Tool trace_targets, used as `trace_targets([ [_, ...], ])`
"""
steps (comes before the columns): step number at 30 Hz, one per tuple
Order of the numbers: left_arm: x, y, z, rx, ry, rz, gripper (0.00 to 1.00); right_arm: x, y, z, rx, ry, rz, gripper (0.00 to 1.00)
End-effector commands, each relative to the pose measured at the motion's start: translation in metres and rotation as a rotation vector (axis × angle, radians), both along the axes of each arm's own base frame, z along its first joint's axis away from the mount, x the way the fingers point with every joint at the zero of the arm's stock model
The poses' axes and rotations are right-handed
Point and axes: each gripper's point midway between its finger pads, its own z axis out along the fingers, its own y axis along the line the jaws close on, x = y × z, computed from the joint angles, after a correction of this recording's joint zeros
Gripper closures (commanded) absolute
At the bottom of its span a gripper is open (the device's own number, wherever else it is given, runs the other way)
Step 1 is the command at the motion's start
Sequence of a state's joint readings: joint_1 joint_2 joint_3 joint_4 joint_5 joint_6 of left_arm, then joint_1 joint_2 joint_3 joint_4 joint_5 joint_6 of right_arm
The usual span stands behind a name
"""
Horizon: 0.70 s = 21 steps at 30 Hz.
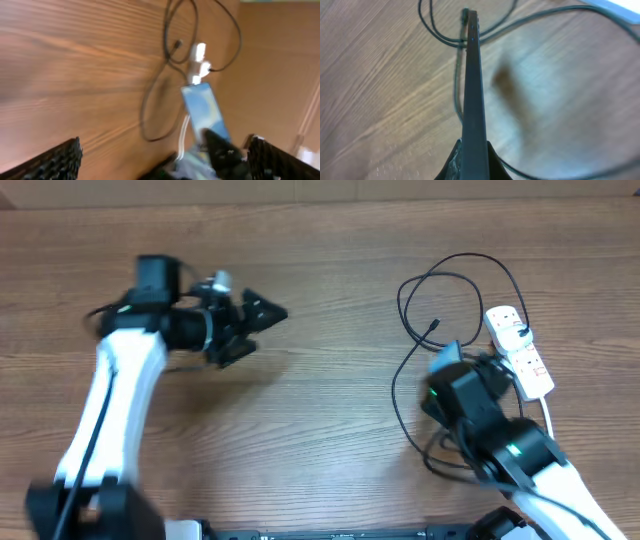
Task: Plug charger to phone and switch on socket
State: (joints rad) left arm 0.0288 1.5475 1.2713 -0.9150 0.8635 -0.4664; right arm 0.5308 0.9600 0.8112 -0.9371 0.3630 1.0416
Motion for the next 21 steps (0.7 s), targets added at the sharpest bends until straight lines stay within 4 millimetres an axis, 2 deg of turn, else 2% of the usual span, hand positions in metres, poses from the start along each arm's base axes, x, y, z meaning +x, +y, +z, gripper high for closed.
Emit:
trace_targets([
  [1,-0.027,0.047,0.026,0.27,-0.159,0.047,0.0,-0.015,-0.009,0.027,0.054,-0.079,-0.009,0.96],
  [2,-0.045,0.056,0.036,0.32,-0.167,0.079,0.0,-0.02,-0.013,0.033,0.065,-0.103,-0.011,0.96],
  [4,-0.065,0.065,0.046,0.393,-0.183,0.111,0.0,-0.022,-0.014,0.037,0.078,-0.126,-0.011,0.96],
  [8,-0.11,0.075,0.068,0.479,-0.235,0.169,0.0,-0.014,-0.005,0.035,0.125,-0.166,0.004,0.96],
  [10,-0.13,0.079,0.079,0.506,-0.278,0.211,0.0,-0.007,0.014,0.028,0.204,-0.184,0.051,0.96],
  [13,-0.162,0.086,0.097,0.539,-0.364,0.299,0.0,0.005,0.055,0.019,0.38,-0.232,0.177,0.96],
  [16,-0.192,0.088,0.112,0.53,-0.455,0.383,0.0,0.009,0.095,0.019,0.556,-0.297,0.333,0.96],
  [18,-0.213,0.094,0.113,0.517,-0.448,0.482,0.0,0.007,0.115,0.022,0.643,-0.333,0.426,0.96],
  [21,-0.242,0.099,0.106,0.471,-0.397,0.612,0.0,0.007,0.127,0.022,0.689,-0.344,0.484,0.96],
])
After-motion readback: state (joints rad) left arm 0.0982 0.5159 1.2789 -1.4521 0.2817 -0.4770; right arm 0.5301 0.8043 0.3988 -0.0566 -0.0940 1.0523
